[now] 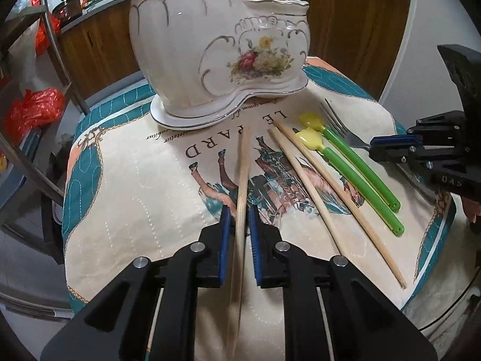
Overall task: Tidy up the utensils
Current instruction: 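Lift the chopstick and silver fork and carry both above the ceramic holder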
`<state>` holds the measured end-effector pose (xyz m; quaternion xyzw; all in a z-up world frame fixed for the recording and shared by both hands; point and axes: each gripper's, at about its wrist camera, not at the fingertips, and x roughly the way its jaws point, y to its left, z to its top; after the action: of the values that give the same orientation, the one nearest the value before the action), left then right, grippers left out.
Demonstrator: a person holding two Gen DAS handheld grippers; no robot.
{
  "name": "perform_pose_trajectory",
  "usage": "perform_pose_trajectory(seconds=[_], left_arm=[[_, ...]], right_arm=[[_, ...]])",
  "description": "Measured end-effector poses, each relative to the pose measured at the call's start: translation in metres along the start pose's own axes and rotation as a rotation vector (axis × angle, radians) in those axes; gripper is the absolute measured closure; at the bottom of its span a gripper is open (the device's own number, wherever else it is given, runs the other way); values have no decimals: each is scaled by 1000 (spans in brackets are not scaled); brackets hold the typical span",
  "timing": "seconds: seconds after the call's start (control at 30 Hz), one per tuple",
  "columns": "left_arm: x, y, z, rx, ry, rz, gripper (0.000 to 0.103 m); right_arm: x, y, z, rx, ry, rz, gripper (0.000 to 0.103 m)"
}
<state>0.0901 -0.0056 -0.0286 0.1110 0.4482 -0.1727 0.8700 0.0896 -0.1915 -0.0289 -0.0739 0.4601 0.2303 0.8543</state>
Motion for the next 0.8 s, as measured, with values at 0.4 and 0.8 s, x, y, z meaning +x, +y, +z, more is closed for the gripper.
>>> perform_pose_trajectory(seconds=[0.4,0.8], left_arm=[[-18,-2,-6,3,-88,-1,97],[-81,5,-5,-34,-375,7,97]], right_arm=[[-35,6,-6,-38,-199,-62,97],[-81,21,0,-77,-455,-109,97]])
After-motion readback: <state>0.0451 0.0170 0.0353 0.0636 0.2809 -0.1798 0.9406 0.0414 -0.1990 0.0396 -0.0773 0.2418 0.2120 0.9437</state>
